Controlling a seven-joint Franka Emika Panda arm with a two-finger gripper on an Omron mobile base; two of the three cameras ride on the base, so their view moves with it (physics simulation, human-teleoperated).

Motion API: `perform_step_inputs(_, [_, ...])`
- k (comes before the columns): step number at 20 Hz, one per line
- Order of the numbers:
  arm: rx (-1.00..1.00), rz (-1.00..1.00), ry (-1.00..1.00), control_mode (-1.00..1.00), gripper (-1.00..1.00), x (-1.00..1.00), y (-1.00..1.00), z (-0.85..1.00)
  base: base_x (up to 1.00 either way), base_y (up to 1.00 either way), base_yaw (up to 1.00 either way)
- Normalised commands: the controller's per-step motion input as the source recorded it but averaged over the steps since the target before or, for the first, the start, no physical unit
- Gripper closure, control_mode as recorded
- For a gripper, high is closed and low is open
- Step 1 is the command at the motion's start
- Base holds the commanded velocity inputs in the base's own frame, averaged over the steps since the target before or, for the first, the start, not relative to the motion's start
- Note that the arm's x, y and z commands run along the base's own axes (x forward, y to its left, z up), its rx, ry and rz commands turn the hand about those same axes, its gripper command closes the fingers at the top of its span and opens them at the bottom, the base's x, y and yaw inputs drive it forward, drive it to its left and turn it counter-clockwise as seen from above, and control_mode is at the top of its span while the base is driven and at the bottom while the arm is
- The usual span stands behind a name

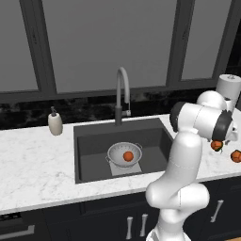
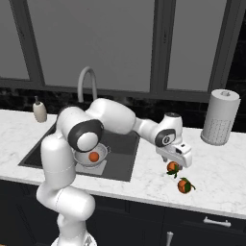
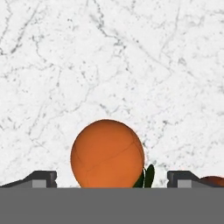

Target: Put the colander in the sink, put the orange, orange, orange in the colander, and turn on the sink faucet and pour water over the colander.

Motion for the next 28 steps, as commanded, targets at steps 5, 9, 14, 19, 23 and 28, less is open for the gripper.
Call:
perform_step_inputs(5, [0.0,0.0,0.0,-1.0,-1.0,0.0,0.0,-0.09,0.0,0.0,0.0])
perform_step_inputs(9, [0.0,0.0,0.0,-1.0,-1.0,0.0,0.01,-0.14,0.0,0.0,0.0])
perform_step_inputs(14, [0.0,0.0,0.0,-1.0,-1.0,0.0,0.0,-0.1,0.0,0.0,0.0])
perform_step_inputs(19, [0.0,0.0,0.0,-1.0,1.0,0.0,0.0,-0.09,0.0,0.0,0.0])
perform_step_inputs(23, [0.0,0.0,0.0,-1.0,1.0,0.0,0.0,-0.03,0.0,0.0,0.0])
perform_step_inputs(28, [0.0,0.0,0.0,-1.0,1.0,0.0,0.0,0.0,0.0,0.0,0.0])
